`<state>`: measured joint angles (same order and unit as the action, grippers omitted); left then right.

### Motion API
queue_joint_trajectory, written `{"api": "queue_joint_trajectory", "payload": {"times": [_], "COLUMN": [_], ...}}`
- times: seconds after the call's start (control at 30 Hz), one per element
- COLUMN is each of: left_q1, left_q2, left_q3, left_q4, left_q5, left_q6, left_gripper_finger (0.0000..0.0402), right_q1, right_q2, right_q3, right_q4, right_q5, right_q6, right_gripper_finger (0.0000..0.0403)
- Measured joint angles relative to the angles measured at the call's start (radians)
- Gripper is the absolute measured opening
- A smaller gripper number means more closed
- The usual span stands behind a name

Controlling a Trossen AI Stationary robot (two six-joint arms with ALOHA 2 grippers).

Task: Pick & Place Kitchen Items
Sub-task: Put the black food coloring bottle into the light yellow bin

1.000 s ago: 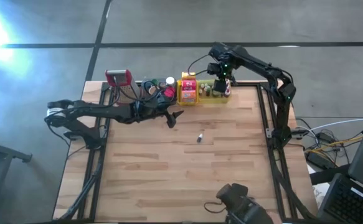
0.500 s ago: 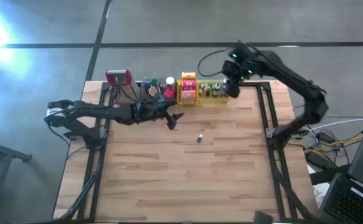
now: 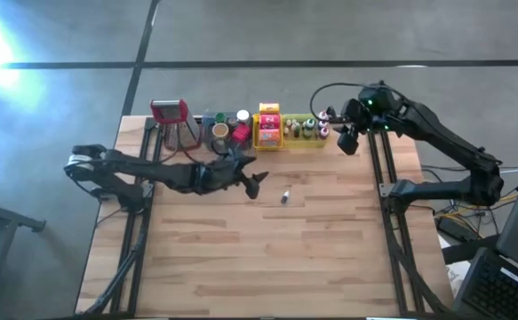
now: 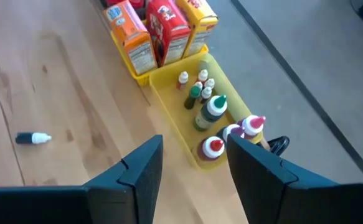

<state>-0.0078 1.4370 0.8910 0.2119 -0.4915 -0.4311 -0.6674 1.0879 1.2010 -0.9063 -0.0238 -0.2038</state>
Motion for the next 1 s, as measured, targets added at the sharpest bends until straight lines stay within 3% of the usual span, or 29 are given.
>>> {"api": "queue_joint_trajectory", "payload": {"times": [0.17,0.37,0.67,1.0], "left_q1": [-0.066,-0.122,-0.160,-0.172], "left_q2": [0.073,0.248,0.492,0.648], "left_q3": [0.076,0.195,0.390,0.545], "left_q4": [-0.065,-0.152,-0.369,-0.445], "left_q5": [-0.062,-0.081,-0.121,-0.111], "left_q6": [-0.128,-0.253,-0.500,-0.535], "left_gripper_finger": [0.0337,0.0337,0.0337,0.0337], "right_q1": [0.000,0.000,0.000,-0.014], "right_q2": [-0.023,-0.025,-0.057,-0.072], "right_q3": [-0.058,-0.109,-0.133,-0.103], "right_q4": [0.029,0.030,0.030,0.057], "right_q5": [0.001,0.015,0.155,0.157], "right_q6": [0.010,-0.009,-0.031,-0.039], "right_gripper_finger": [0.0181,0.0193,0.0181,0.0153]}}
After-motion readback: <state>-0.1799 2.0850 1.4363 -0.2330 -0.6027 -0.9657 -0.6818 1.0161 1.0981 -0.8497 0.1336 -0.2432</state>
